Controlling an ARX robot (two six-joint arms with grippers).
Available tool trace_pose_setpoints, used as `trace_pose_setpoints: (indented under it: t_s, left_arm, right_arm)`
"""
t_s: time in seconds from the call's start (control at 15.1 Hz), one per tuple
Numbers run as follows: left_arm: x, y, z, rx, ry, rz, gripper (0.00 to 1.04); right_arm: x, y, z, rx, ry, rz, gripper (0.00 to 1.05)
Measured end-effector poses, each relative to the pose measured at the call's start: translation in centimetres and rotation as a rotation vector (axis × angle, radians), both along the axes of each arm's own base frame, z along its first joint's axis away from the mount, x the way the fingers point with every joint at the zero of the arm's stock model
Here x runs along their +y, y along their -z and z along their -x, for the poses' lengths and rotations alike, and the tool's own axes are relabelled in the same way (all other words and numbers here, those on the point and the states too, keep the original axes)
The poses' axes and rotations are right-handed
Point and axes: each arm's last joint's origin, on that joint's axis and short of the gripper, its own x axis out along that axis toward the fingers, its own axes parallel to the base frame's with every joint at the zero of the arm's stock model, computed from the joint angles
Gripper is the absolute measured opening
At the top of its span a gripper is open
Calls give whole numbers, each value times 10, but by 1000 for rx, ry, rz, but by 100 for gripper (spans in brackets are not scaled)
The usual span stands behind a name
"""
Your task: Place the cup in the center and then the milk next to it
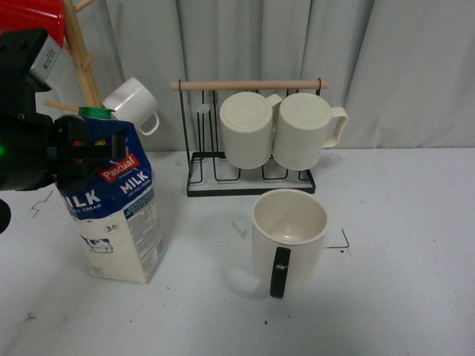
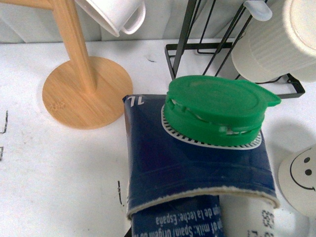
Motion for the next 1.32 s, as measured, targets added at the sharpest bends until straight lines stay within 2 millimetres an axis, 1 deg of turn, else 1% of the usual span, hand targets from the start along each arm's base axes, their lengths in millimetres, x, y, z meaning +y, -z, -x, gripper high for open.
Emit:
trace_pose_setpoints:
  t_s: [0.13, 0.2, 0.33, 0.4, 0.46, 0.6, 0.79, 0.86, 0.93, 1.12, 1.19, 1.32]
  left_arm:
    - [-3, -18, 8, -17, -19, 4, 7]
    - [-7, -30, 12, -59, -28, 0, 7]
    - [-23, -51, 11, -145, -29, 5, 7]
    - [-32, -54, 12, -167, -26, 10, 7]
    - [-40, -53, 13, -166, -26, 18, 6]
    - [-55, -44, 15, -144, -24, 16, 6]
    - [-73, -35, 17, -144, -33, 17, 6]
    - [-76, -32, 16, -152, -38, 24, 6]
    - [-79, -26, 14, -147, -47, 29, 6]
    - [-86, 1, 11, -77, -74, 6, 6]
    - [-88, 4, 11, -74, -82, 4, 6]
    - [-93, 2, 11, -100, -96, 27, 6]
  right_arm:
    - [0, 0, 0, 0, 0, 0, 98]
    - [0, 0, 0, 1, 0, 0, 98]
    - [0, 0, 0, 0, 0, 0, 98]
    - [0, 0, 0, 0, 0, 0, 98]
    - [0, 0, 0, 0, 0, 0, 98]
    - [0, 0, 0, 0, 0, 0, 98]
    - [0, 0, 0, 0, 0, 0, 98]
    - [0, 0, 0, 0, 0, 0, 98]
    - [0, 0, 0, 0, 0, 0, 98]
    - [0, 0, 0, 0, 0, 0, 98]
    - [0, 0, 0, 0, 0, 0, 98]
    - [0, 0, 0, 0, 0, 0, 98]
